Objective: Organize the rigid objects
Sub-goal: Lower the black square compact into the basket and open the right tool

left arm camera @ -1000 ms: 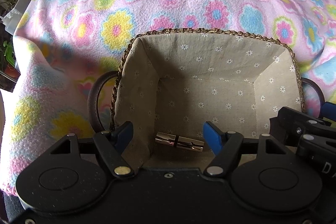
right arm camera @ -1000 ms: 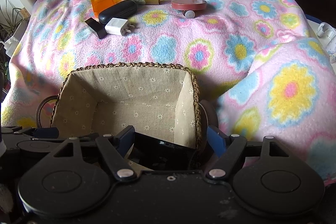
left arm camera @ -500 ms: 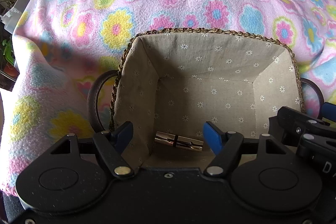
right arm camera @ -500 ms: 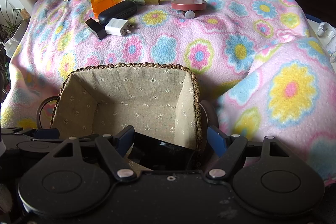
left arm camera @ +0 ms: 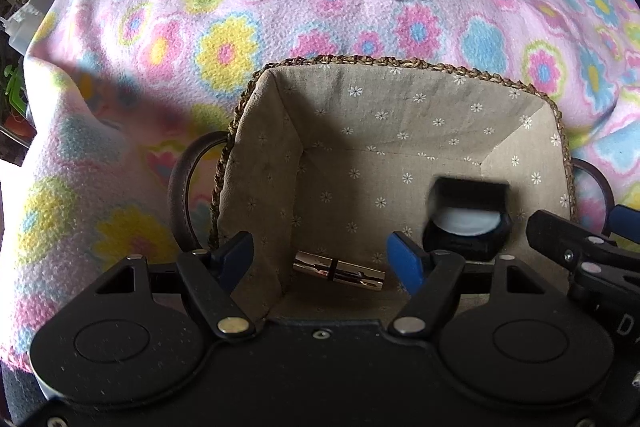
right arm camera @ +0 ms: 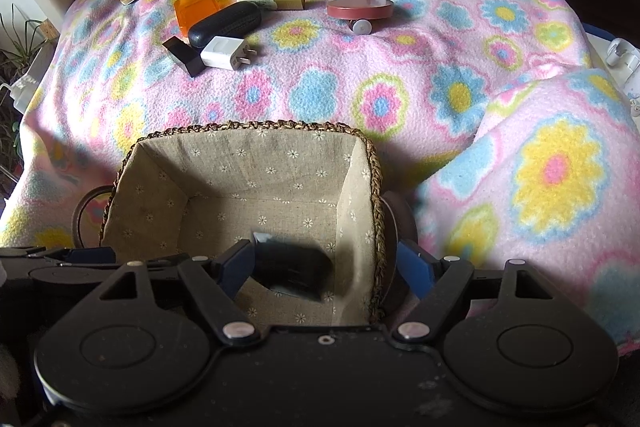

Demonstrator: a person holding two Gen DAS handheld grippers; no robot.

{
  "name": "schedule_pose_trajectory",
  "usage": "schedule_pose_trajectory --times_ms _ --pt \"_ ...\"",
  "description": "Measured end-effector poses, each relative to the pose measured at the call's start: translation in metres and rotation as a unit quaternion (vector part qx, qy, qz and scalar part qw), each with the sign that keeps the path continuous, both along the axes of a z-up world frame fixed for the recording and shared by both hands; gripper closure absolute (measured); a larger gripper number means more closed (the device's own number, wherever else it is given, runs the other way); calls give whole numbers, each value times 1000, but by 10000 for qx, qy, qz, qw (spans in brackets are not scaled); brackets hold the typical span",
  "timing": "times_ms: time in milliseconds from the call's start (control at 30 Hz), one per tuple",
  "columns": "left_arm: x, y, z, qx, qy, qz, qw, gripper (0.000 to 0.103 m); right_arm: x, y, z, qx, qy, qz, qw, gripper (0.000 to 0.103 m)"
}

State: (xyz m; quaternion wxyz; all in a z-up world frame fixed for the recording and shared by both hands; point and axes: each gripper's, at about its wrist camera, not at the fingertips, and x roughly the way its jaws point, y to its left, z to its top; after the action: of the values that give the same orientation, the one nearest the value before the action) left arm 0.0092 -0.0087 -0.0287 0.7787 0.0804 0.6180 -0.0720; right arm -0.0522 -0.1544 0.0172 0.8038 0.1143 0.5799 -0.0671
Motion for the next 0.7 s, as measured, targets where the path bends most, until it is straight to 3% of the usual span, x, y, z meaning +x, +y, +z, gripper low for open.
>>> schedule_pose_trajectory --times_ms 700 --pt "0 2 1 -3 -21 1 10000 33 0 2 0 -18 9 3 10000 25"
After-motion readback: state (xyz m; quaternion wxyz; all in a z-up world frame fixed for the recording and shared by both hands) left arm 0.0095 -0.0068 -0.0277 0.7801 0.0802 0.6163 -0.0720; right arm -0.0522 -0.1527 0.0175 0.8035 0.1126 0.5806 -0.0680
